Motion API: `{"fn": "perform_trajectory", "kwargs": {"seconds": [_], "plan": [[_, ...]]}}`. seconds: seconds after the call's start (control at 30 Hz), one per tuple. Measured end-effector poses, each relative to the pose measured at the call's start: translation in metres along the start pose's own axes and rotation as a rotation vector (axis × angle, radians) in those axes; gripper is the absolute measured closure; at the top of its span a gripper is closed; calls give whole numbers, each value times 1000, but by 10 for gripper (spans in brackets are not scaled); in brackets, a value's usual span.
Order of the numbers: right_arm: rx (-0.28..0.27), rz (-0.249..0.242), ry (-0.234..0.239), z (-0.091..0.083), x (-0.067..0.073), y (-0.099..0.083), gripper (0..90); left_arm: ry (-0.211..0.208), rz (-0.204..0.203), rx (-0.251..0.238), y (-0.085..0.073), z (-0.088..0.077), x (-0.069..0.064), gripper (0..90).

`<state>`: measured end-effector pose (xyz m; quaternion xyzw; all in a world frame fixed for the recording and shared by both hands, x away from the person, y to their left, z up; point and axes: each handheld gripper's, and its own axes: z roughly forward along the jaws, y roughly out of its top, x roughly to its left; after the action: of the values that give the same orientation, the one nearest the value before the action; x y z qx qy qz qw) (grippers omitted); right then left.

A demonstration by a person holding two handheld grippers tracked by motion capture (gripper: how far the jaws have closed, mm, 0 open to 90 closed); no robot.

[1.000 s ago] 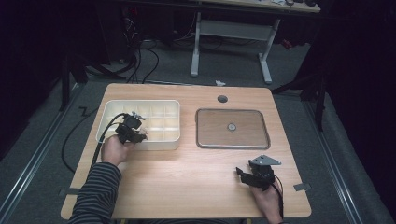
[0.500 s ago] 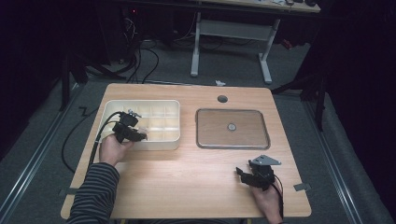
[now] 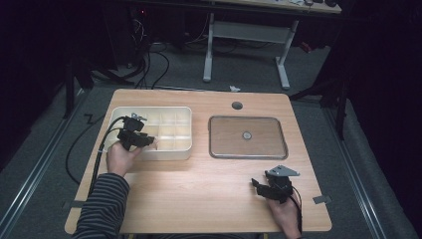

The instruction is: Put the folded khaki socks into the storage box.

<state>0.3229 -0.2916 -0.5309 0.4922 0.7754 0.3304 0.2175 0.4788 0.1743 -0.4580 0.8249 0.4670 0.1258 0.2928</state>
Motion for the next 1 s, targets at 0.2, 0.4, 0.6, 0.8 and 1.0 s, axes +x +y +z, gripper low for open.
{"fn": "perform_trajectory", "kwargs": {"seconds": [0.2, 0.4, 0.6, 0.8, 1.0], "plan": [[0, 0, 0, 0, 0, 0, 356, 2, 26, 27, -1, 1, -2, 808], [1, 0, -1, 0, 0, 0, 355, 43, 82, 100, -4, 13, -7, 820], [0, -1, 0, 0, 0, 0, 356, 34, 71, 113, -5, 17, -4, 794], [1, 0, -1, 0, 0, 0, 356, 6, 30, 49, -10, 8, -2, 614], [1, -1, -2, 0, 0, 0, 356, -8, -20, -36, -11, -5, 3, 518]]}}
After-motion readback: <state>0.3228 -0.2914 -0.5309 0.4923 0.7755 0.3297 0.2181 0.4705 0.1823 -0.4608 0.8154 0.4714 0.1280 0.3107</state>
